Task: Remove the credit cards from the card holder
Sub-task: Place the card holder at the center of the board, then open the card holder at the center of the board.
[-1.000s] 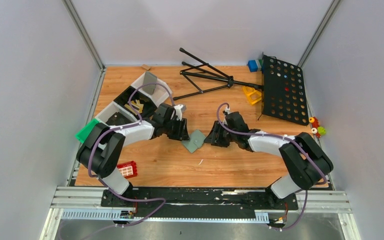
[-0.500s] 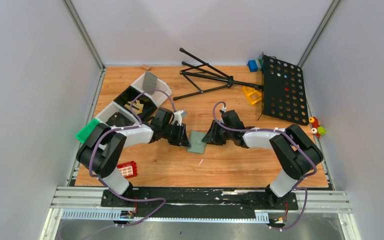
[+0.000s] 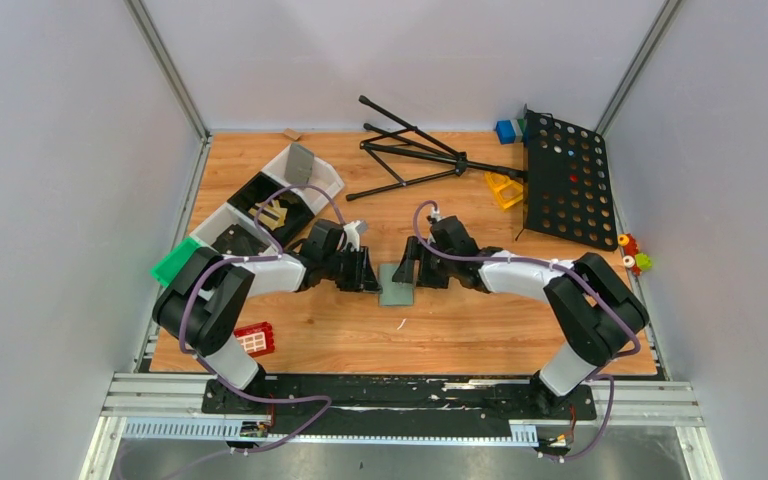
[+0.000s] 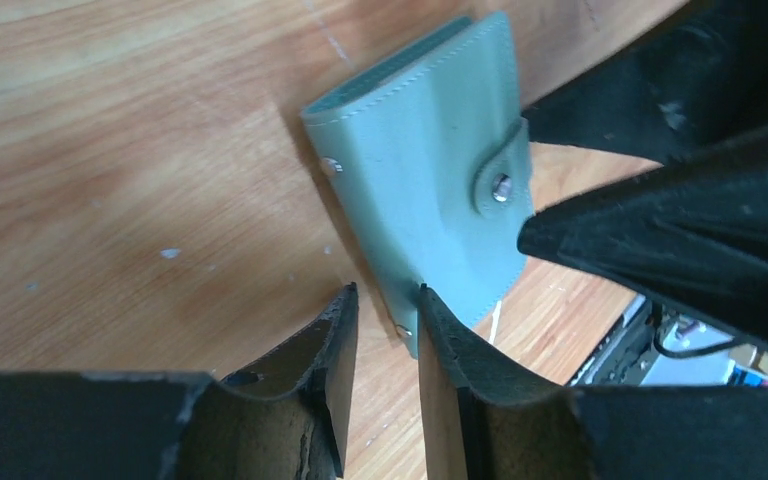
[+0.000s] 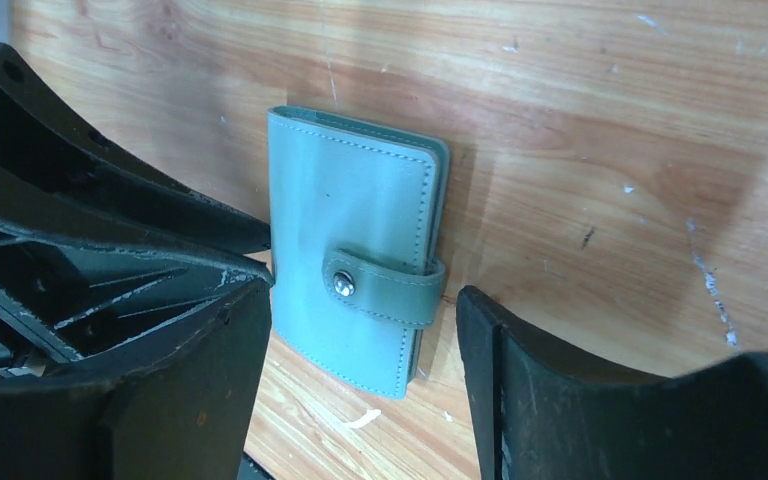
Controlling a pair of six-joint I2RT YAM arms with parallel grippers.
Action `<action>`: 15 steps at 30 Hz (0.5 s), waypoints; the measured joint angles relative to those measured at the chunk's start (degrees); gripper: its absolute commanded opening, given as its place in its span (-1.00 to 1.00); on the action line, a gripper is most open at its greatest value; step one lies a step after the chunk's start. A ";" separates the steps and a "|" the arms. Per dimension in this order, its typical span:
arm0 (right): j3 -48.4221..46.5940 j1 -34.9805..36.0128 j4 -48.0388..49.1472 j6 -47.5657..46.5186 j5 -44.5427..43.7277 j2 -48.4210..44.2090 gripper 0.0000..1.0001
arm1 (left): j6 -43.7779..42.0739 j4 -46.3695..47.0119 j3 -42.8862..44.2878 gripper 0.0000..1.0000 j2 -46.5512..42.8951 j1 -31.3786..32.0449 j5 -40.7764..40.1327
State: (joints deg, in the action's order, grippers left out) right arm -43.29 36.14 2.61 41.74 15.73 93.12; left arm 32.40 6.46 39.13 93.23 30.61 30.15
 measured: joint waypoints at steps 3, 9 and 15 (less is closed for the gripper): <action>-3.65 2.78 -6.10 -2.56 -5.25 0.00 0.31 | 0.83 -0.76 -0.07 -0.22 -0.07 0.00 -2.51; -10.45 7.39 -15.10 -6.36 -14.69 1.07 0.20 | 1.64 -1.57 -0.04 -0.19 -1.33 0.07 -6.27; -14.21 9.31 -20.44 -8.07 -19.91 5.35 0.19 | 2.51 -1.38 -0.02 -0.19 -1.29 0.33 -6.78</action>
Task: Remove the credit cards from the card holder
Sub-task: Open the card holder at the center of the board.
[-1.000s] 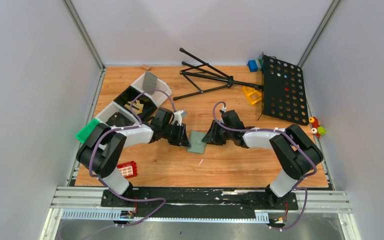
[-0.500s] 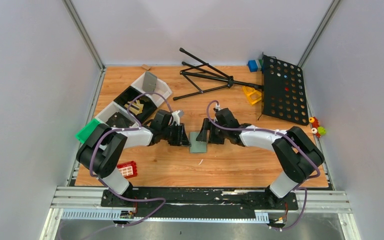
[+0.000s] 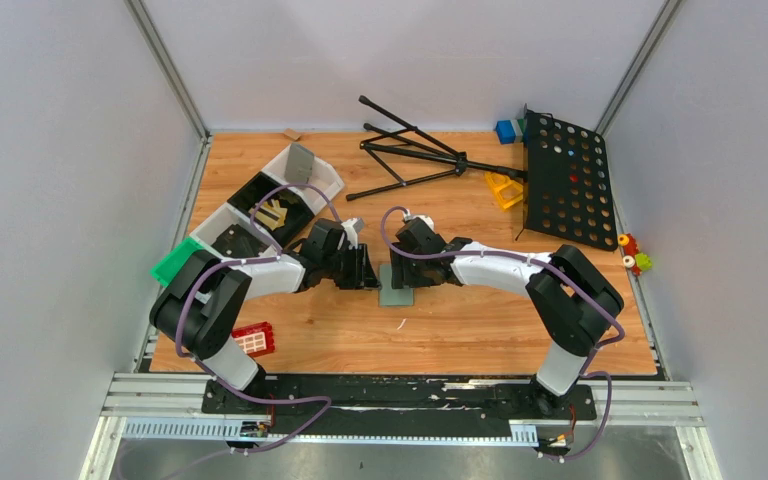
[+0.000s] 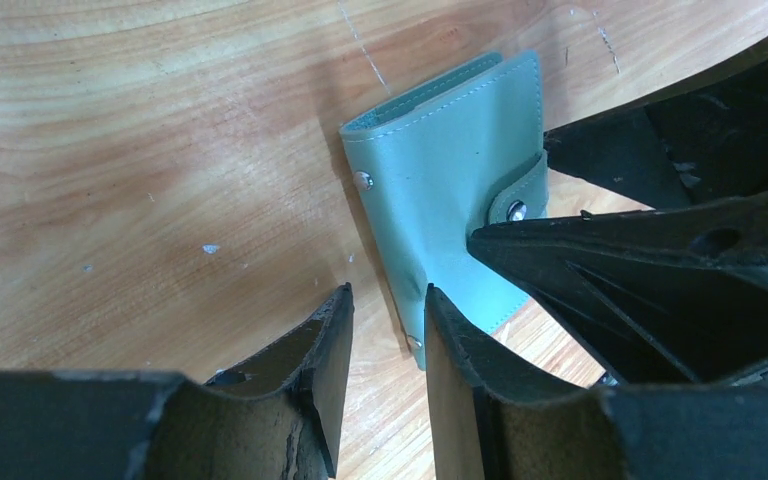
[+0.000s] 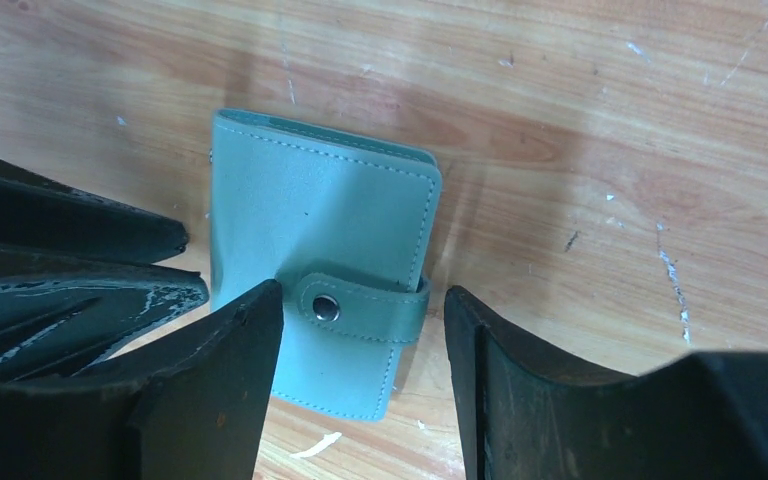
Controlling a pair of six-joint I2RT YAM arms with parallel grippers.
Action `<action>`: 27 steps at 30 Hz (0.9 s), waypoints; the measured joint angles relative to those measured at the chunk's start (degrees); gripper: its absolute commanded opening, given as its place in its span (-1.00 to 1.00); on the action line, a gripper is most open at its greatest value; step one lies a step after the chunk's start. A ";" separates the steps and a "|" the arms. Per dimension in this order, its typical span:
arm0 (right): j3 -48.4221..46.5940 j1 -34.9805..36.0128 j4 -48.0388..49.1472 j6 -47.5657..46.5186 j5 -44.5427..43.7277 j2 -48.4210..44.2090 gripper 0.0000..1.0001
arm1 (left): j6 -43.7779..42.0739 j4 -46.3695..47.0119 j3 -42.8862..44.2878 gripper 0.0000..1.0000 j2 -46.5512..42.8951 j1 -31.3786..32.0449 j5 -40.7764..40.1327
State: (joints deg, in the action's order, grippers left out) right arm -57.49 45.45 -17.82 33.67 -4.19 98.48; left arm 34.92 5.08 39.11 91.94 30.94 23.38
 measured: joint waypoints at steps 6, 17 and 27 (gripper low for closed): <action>-1.81 1.09 -1.97 -0.68 -2.86 1.29 -0.28 | 0.98 0.39 0.87 -0.23 0.87 1.31 -1.42; 3.02 -0.28 2.84 0.15 -1.77 -1.77 -0.57 | 0.11 -4.90 7.96 -0.32 5.03 3.87 -6.91; 17.99 -9.86 20.04 5.14 15.10 -7.96 -0.73 | -0.20 2.08 2.14 -0.09 2.12 3.39 -4.11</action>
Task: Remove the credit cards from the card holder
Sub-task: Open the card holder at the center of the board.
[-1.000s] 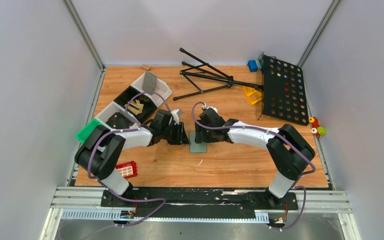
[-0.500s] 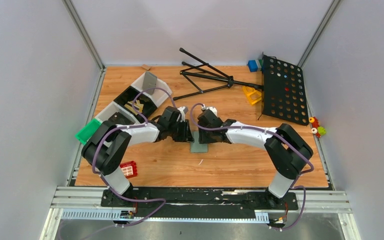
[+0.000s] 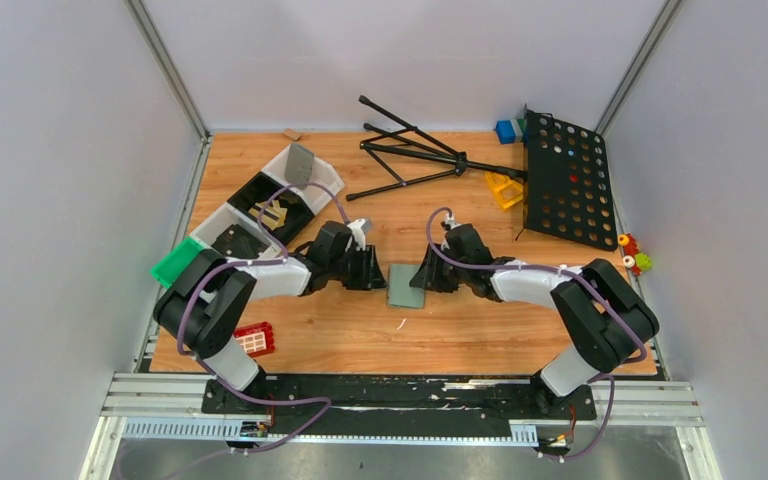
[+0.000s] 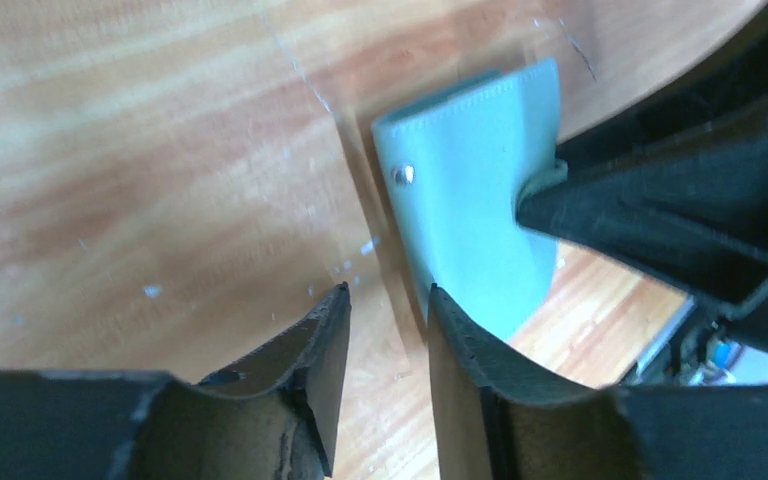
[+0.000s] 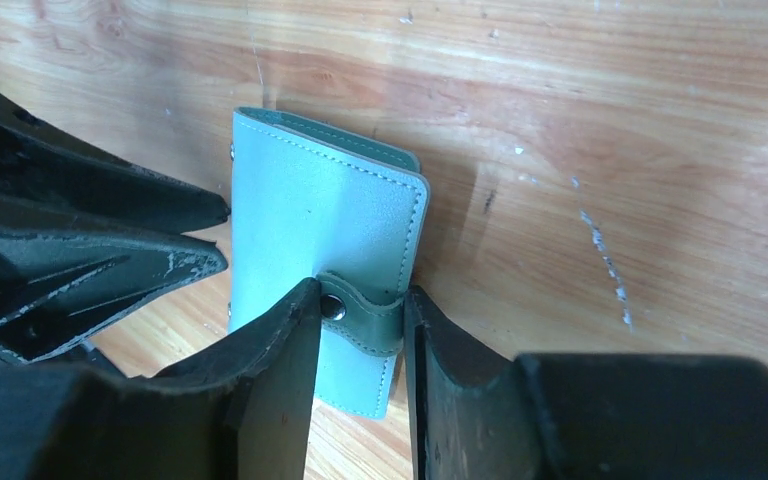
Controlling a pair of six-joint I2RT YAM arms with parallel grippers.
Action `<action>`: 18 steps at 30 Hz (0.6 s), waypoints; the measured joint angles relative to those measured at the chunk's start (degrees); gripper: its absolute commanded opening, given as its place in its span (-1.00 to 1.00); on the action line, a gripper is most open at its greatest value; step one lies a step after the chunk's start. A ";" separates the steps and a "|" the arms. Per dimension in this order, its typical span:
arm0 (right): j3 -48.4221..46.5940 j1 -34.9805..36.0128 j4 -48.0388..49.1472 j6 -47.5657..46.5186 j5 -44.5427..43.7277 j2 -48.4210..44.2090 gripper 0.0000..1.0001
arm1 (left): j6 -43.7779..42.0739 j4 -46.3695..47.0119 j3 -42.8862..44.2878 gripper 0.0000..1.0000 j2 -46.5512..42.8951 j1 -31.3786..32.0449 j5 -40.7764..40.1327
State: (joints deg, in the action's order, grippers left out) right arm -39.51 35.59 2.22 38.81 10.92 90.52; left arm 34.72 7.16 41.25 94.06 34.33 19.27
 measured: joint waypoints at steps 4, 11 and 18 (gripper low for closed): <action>3.19 -2.75 4.74 1.53 5.81 -0.42 -0.75 | 1.70 5.07 -5.44 0.01 -2.60 -1.70 5.22; 5.86 -4.68 10.82 4.04 12.90 0.48 -0.75 | 6.71 14.03 -9.53 0.08 -1.20 -2.73 13.75; 6.69 -5.01 17.03 7.02 17.27 3.74 -0.53 | 12.57 23.67 -9.88 -0.41 4.39 -2.73 18.64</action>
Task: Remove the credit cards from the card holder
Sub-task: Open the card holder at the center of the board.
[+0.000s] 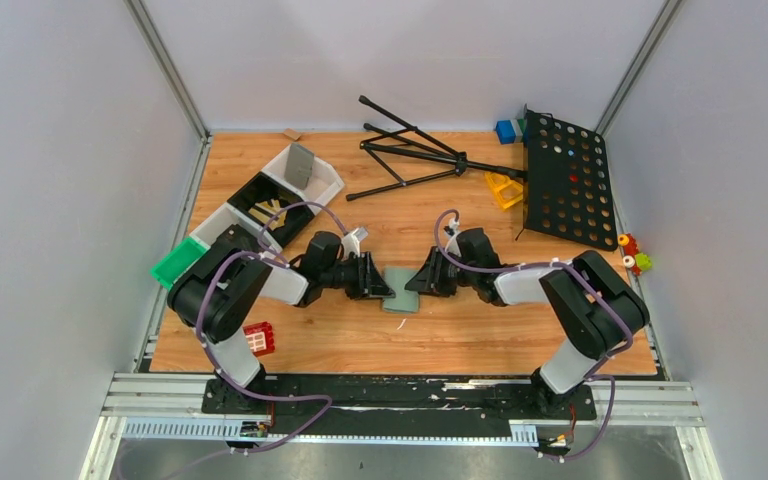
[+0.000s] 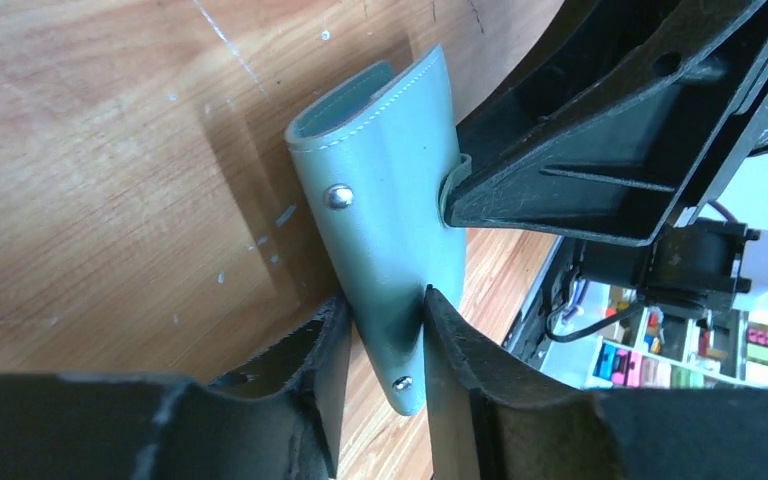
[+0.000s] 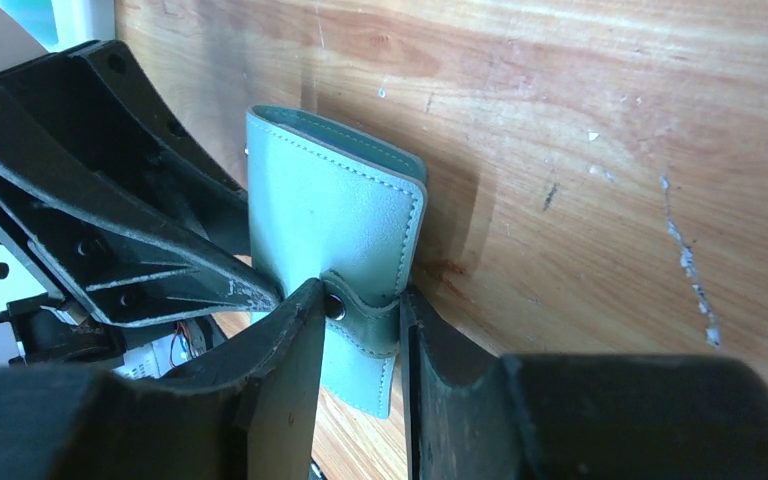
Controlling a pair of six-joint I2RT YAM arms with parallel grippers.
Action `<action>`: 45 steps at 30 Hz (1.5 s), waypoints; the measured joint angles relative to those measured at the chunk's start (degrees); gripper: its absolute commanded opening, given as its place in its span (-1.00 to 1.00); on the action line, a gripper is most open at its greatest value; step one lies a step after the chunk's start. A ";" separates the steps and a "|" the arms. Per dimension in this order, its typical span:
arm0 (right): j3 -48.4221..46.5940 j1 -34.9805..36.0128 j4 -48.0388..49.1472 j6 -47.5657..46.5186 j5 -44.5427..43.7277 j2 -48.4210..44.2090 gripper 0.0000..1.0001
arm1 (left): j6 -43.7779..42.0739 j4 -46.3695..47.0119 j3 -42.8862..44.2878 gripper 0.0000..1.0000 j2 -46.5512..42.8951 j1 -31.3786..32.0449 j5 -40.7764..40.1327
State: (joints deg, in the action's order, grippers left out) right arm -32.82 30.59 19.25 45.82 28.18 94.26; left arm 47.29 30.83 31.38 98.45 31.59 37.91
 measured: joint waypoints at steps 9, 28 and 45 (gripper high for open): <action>-7.39 5.14 -13.84 -5.86 -10.08 -3.63 0.30 | -0.39 -3.17 -0.28 -1.00 -4.59 0.79 -3.06; -16.11 14.10 -32.30 -11.98 -30.12 -4.07 -0.06 | -0.37 -15.78 -1.25 -1.00 -16.96 6.78 -20.90; -11.34 9.77 -38.12 -16.31 -34.99 -18.99 -0.09 | -3.50 -20.98 -0.31 -1.00 -23.32 6.82 -21.14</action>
State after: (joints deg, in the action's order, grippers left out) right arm -44.16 40.36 -18.87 29.52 -6.81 75.26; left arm 43.79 9.85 31.07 75.13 38.41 16.78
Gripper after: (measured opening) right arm 0.464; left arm 0.030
